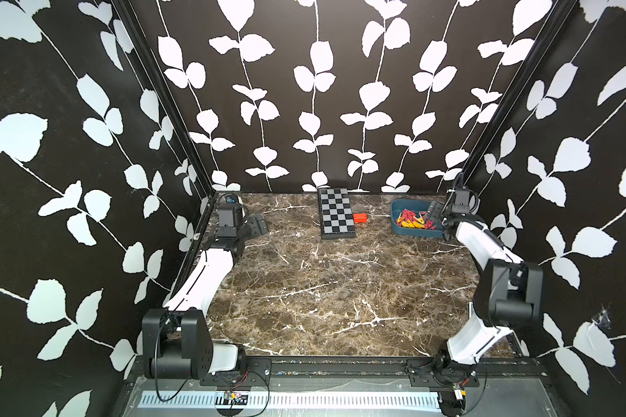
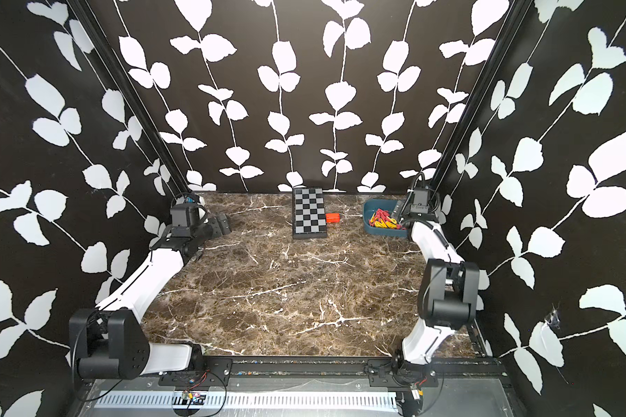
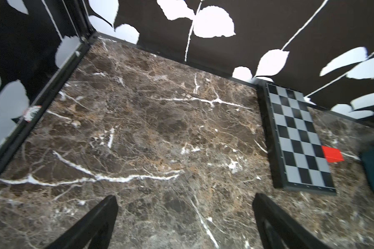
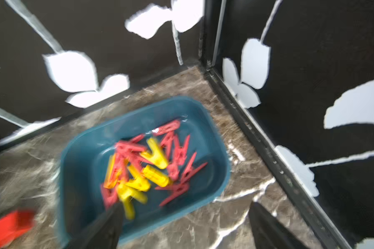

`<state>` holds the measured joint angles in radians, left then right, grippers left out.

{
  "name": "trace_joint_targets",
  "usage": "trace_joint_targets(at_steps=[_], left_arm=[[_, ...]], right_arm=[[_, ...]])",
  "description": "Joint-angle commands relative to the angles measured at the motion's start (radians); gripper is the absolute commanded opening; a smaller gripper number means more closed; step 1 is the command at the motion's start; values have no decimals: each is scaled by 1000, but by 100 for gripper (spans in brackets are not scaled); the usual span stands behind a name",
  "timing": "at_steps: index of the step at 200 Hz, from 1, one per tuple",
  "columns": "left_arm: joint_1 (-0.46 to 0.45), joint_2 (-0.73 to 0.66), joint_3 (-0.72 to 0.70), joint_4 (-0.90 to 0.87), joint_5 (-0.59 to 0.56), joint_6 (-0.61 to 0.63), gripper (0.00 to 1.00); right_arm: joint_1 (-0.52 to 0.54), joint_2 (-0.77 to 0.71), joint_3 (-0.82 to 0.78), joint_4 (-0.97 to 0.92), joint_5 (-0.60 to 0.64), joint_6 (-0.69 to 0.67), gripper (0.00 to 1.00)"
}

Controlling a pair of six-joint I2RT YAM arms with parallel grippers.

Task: Take the clothespins out of the storage box
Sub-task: Move the storage box to the center of the board.

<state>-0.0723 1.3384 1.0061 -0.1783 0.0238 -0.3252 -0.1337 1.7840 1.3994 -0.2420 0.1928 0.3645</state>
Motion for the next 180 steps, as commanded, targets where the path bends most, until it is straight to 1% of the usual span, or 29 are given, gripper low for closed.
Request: trace_joint_targets(at_steps=[1,17,35,53,73,100,120,133,158,180], left_arm=[[-19,-50,-7,-24,61,4,97],[-34,-46,-3,-33,68,10,95],[-56,-39,6,-35,69,15,95],[-77,-22,20,-42,61,23,95],[-89,0,36,-49,62,17,95],[-99,24,52,-55,52,15,94],[-104,40,64,-59,55,15,94],[-105,48,70,-63,54,13,94],[-109,61,82,-70,54,14,94],[-109,68,91,-77,55,18,95]], right_arm=[[-51,83,115,-136,-19,31,80],[-67,153,196,-193,-16,30,76],[-86,206,241,-206,-13,33,72],[-109,263,289,-232,-36,43,66],[-138,334,361,-280,-99,56,60],[-149,417,455,-345,-147,47,58],[-150,458,496,-370,-158,40,54],[-150,484,526,-391,-160,36,48],[-151,520,563,-417,-177,30,45],[-151,540,583,-431,-192,18,34]])
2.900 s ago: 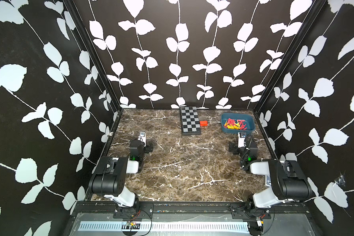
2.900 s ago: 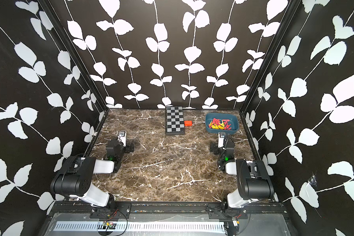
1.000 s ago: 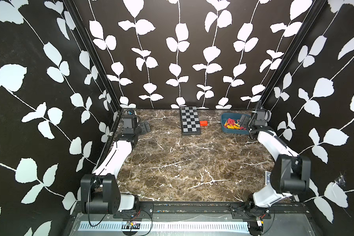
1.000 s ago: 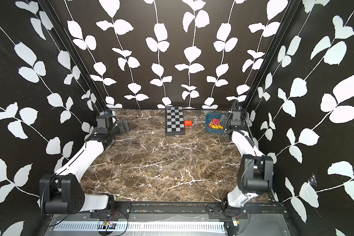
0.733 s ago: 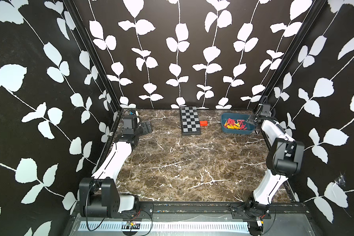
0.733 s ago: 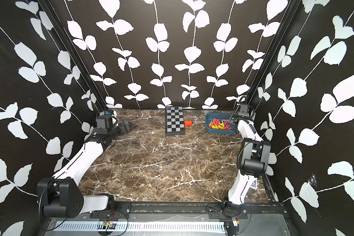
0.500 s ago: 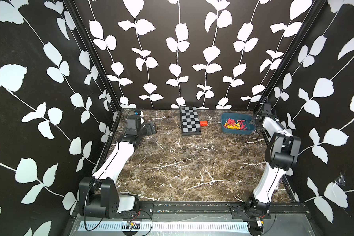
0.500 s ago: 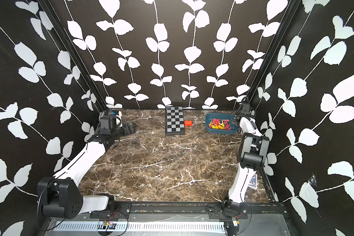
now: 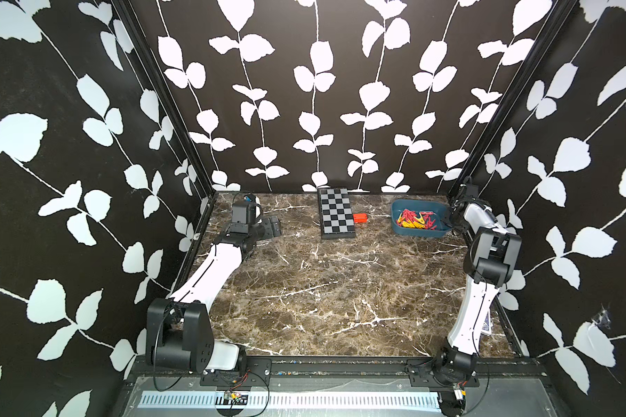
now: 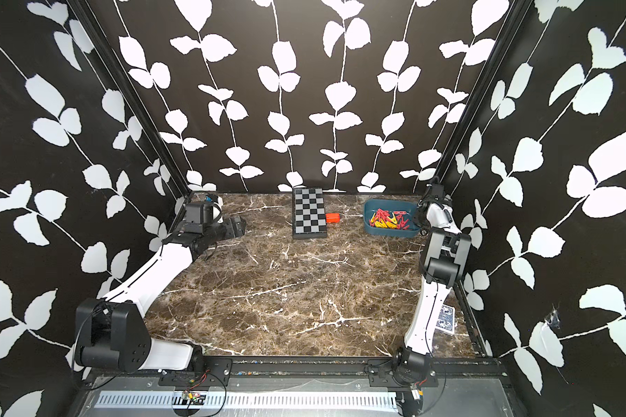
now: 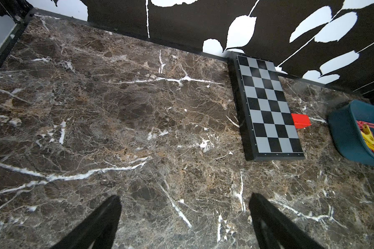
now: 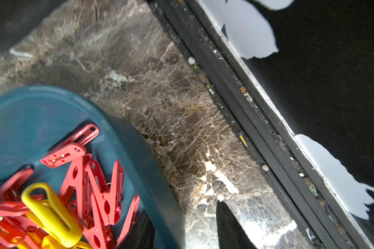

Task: Take the clothespins out of the storage box
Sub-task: Move the storage box to the center of the board.

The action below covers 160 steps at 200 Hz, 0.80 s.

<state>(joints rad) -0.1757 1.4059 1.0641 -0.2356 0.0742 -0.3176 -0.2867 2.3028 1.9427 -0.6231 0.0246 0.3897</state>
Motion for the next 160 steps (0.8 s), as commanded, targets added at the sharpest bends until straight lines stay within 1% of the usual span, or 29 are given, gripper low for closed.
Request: trace_joint_targets(at_steps=[1,12,21,32,61,78,112,148,160], left_arm=[[-5,1,33,-20,6,11,95],[-6,5,36,-27,6,12,95],[-7,7,39,-29,10,12,95],[-7,8,38,-31,13,11,95],[-7,9,39,-32,16,12,95],[-7,8,39,-32,18,14,95],[-10,11,34,-23,37,18,95],[-17,9,25,-12,65,15,95],[-19,3,21,-12,74,14,95]], right_arm=[[3,22,41,-50,-23,-7,34],[3,25,47,-59,-33,-16,25],[3,26,45,-61,-47,-21,21],[4,16,33,-60,-58,-25,13],[4,-57,-61,-3,-84,-30,2],[5,-120,-137,36,-91,-29,0],[6,-268,-298,89,-115,-21,0],[16,-446,-513,117,-146,-4,0],[22,-517,-606,135,-154,4,0]])
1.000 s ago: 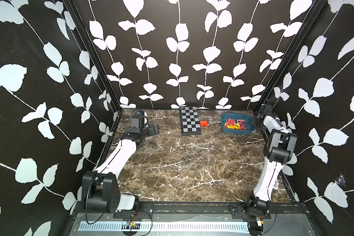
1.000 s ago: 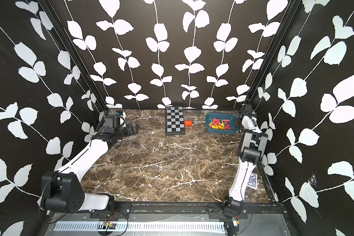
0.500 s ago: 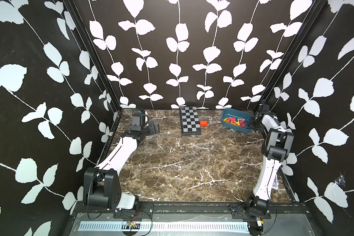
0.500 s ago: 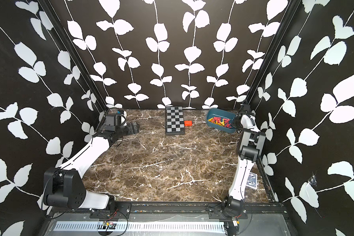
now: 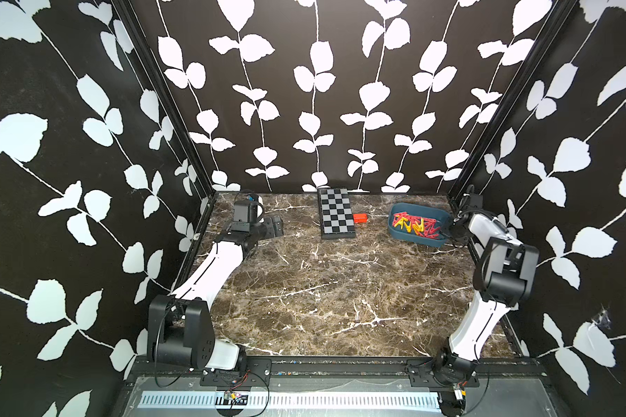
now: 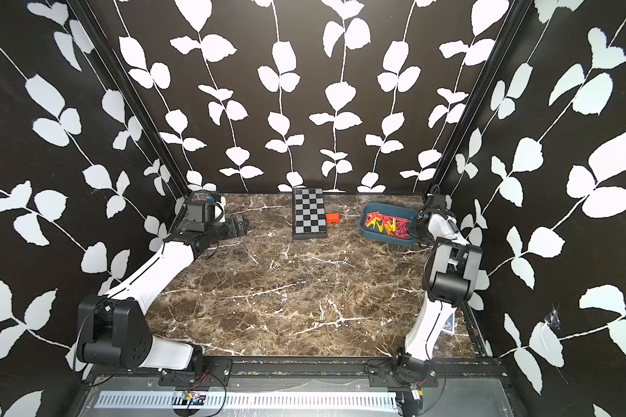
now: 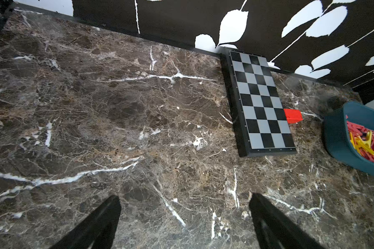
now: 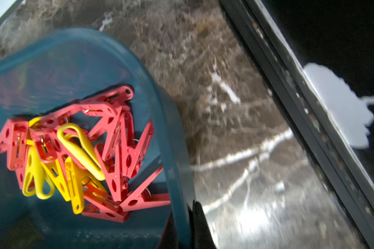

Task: Take the clothespins out of the storage box
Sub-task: Move the storage box to the center of the board.

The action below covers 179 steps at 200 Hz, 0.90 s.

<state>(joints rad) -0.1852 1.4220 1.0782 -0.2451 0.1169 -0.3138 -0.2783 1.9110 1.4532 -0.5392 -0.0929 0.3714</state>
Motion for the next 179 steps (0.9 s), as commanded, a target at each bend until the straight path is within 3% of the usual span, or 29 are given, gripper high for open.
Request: trace_joint_targets(at_steps=[1,55,99,136,179], left_arm=[[-11,-13,7,-2,31,10,95],[-34,-43,-20,-2,48,2,95],[-45,-86,-45,-18,49,-15,95],[-46,-134,-78,-37,41,-22,95],[-48,-191,-109,-69,31,-27,95]], right_arm=[[13,-132,-120,52,-36,23,0],[112,-383,-460,90,-44,78,0],[282,-523,-630,128,-16,188,0],[479,-532,-668,180,55,321,0],[676,-443,-630,244,150,446,0]])
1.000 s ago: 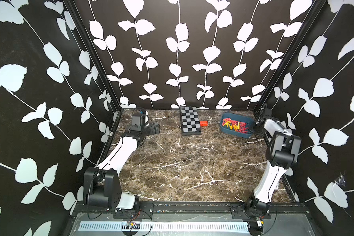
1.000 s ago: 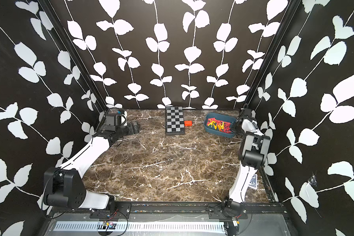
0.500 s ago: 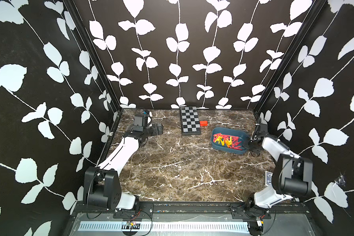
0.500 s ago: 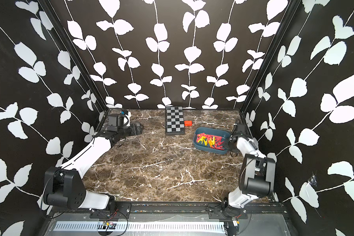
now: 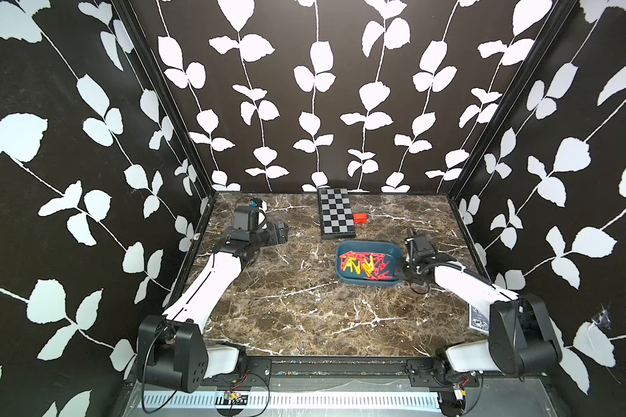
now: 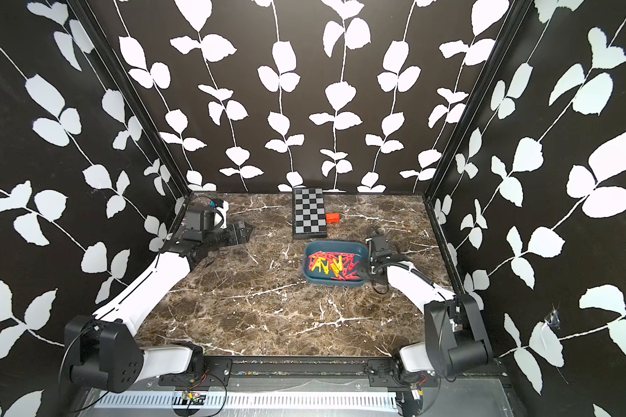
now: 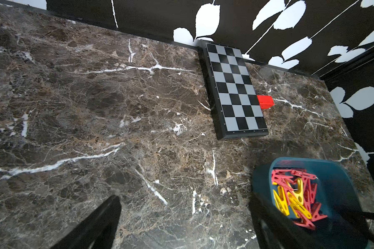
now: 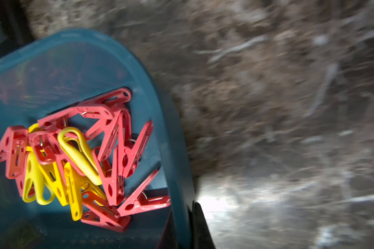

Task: Take the clothespins out of the storage box
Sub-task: Move the storage box to the center of the board.

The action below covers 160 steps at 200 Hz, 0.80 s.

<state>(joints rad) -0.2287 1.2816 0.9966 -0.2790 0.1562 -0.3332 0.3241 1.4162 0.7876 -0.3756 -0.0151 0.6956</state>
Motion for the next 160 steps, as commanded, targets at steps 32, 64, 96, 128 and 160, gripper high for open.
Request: trace_joint_targets(at_steps=[32,64,96,128,160], left_arm=[[-5,-74,-39,-57,-7,-4,95],[-13,-85,-43,-83,-11,-10,94],[-34,-85,-41,-96,-15,-20,92],[-83,-63,-21,-116,-48,-17,92],[-125,-18,14,-127,-55,-18,88]], right_arm=[[139,175,140,91,64,138,0],[190,295,234,84,62,156,5],[193,317,261,92,53,161,16],[193,310,309,51,59,94,35],[192,277,358,-4,54,23,59]])
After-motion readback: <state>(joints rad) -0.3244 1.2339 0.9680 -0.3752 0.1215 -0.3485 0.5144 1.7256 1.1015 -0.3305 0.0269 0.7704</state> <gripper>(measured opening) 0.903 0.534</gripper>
